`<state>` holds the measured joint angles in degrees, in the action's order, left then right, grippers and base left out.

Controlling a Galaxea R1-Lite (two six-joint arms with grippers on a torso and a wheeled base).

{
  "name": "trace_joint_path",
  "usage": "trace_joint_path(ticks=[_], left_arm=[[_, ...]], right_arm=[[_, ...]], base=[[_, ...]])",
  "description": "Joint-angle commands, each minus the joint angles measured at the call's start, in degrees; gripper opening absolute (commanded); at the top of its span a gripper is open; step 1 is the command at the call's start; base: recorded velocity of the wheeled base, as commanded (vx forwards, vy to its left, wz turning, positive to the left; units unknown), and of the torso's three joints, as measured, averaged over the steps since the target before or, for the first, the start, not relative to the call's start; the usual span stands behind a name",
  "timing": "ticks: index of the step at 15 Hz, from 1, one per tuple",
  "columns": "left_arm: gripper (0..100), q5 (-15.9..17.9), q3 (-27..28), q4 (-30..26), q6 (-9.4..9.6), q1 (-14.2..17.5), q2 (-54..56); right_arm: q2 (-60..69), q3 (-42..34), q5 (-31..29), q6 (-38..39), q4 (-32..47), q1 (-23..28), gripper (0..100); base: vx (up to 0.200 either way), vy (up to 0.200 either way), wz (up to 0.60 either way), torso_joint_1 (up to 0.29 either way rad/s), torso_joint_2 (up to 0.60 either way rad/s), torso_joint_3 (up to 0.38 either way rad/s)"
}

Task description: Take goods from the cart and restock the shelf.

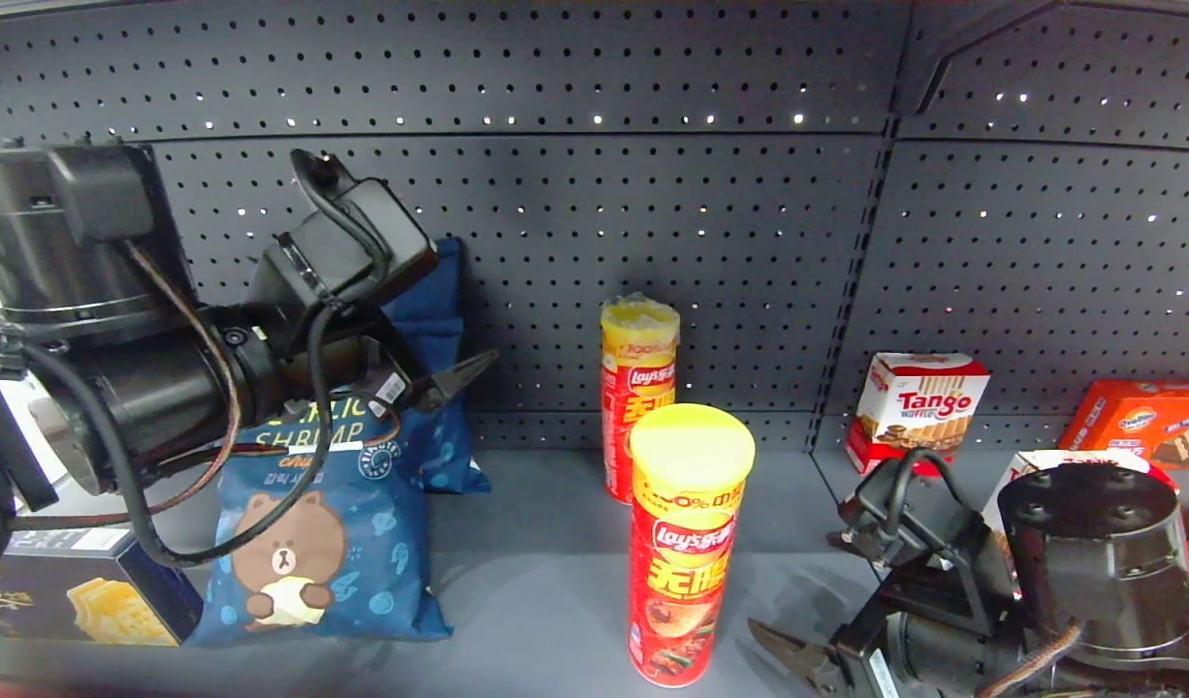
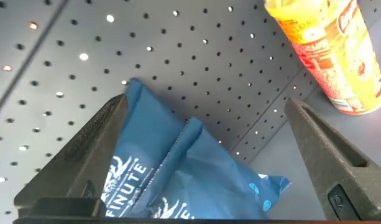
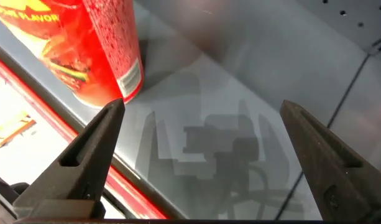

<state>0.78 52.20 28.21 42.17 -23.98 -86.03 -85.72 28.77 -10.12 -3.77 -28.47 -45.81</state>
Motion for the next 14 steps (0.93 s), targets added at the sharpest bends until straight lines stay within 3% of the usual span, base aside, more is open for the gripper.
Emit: trace_joint_path(ticks=[1, 4, 14], left_arm=[[100, 0.0, -0.3, 0.1, -0.51, 0.2, 0.8], [100, -0.1, -1.8, 0.3, -1.47, 0.2, 0.9], [100, -0.1, -3.4, 2.2, -1.47, 0.3, 0.9]], right_arm=[[-2.1, 1.1, 0.0, 0.0, -0.5, -0.2, 100], [-3.8, 2.5, 0.0, 0.0, -1.7, -0.2, 100], [-4.6, 2.2, -0.1, 0.0, -2.1, -0.2, 100]], base=[[0.000, 0.000, 0.00, 0.000, 0.00, 0.000], [0.000, 0.000, 0.00, 0.000, 0.00, 0.000], [0.000, 0.000, 0.00, 0.000, 0.00, 0.000]])
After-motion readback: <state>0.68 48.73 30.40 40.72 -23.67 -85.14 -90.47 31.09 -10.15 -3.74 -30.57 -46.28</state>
